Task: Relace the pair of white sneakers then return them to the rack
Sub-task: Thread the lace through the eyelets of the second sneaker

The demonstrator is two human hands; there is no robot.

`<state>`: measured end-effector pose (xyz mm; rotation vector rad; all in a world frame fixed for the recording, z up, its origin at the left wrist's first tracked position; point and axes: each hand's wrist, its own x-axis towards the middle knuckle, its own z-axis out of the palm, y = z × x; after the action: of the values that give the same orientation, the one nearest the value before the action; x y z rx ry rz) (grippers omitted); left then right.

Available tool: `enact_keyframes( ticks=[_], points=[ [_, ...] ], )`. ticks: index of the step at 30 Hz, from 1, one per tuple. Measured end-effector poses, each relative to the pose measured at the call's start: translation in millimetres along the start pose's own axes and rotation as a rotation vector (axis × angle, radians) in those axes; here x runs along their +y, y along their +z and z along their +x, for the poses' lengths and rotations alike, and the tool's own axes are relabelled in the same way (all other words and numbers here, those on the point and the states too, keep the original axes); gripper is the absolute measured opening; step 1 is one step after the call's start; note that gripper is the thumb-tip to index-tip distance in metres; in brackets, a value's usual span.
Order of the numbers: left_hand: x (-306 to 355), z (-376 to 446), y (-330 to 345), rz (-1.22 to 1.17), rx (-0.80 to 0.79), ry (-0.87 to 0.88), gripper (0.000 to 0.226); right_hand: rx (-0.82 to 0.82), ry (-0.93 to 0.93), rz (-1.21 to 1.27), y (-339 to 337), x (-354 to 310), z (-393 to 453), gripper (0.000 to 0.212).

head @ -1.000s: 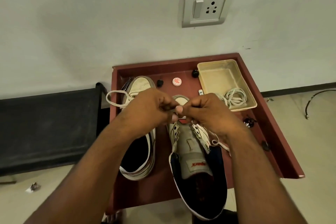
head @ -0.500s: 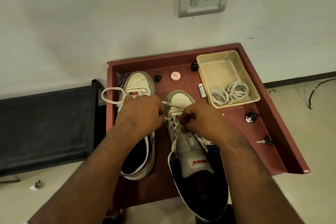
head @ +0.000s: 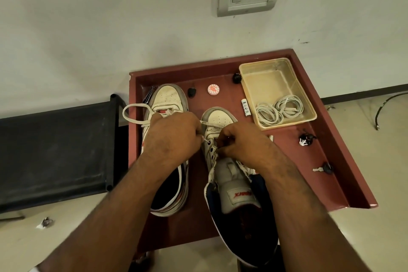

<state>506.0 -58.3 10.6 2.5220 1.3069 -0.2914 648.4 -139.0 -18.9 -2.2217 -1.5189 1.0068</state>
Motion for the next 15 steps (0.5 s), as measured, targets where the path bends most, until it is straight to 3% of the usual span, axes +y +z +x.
enact_keyframes(
  ticks=[6,10,13,15],
  points=[
    [7.5,-3.5,-2.5,0.131,-0.043,0.032,0.017,-0.001,-0.012,0.004,1.2,0.2,1.2,0.010],
    [22.8,-11.2,0.6,0.344,0.064,0.029,0.011,0.042,-0.028,0.055,1.3,0.7,2.5,0.018],
    [37.4,-17.4,-0.3,0.353,0.074,0.001,0.025,0.056,-0.020,0.100,0.4,1.5,4.4,0.021],
    [41.2,-18.4,-0.8,0.331,0.083,-0.019,0.019,0.040,-0.018,0.094,1.1,0.3,4.7,0.019]
  ],
)
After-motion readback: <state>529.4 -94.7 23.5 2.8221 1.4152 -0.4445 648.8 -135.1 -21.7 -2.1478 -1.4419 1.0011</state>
